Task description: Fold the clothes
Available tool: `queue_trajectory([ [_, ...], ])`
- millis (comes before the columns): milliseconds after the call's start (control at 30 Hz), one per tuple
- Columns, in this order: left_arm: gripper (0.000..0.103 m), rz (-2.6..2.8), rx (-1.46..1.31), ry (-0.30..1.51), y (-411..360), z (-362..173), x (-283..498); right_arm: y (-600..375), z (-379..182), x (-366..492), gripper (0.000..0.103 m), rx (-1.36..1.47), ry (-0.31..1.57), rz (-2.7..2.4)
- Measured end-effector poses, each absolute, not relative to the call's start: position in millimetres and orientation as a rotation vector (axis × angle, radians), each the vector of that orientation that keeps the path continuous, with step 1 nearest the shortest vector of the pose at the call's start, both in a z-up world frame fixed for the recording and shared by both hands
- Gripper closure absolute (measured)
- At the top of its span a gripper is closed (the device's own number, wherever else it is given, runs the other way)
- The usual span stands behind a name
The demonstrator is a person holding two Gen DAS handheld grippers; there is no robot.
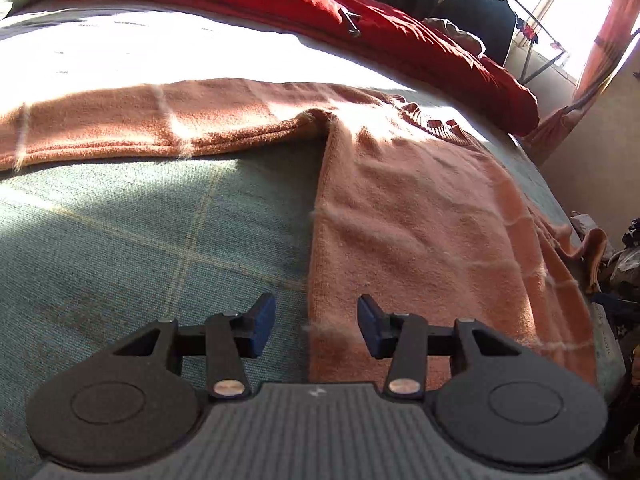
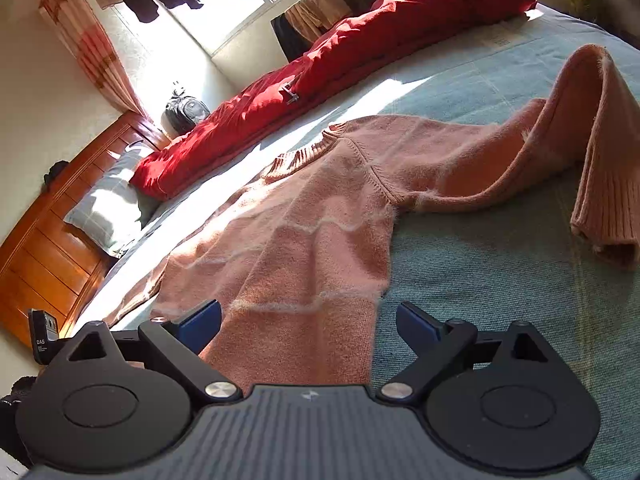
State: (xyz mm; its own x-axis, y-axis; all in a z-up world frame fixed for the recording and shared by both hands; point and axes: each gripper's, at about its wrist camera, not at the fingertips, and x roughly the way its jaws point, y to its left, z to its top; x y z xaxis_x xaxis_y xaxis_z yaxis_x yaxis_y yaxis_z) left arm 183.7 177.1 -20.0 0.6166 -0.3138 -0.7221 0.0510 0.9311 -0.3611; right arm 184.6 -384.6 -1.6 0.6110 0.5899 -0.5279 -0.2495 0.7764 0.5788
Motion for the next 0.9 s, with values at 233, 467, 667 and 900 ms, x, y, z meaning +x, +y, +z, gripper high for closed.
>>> queue_trajectory([
  [233,0.051,-0.294,-0.147,0.842,156,-12,142,-332,15,180,0.004,0.227,0.711,0.625],
  [467,0.052,-0.268,-0.332,0.834,174,-19,176,-312,11,187,0.004,0.233,0.725,0.707],
  [667,0.052,-0.291,-0.324,0.858,162,-21,201,-356,12,212,0.005,0.367,0.745,0.583],
  [900,0.052,-0.295,-0.302,0.881,150,-8,227,-407,-27,277,0.02,0.643,0.826,0.465],
])
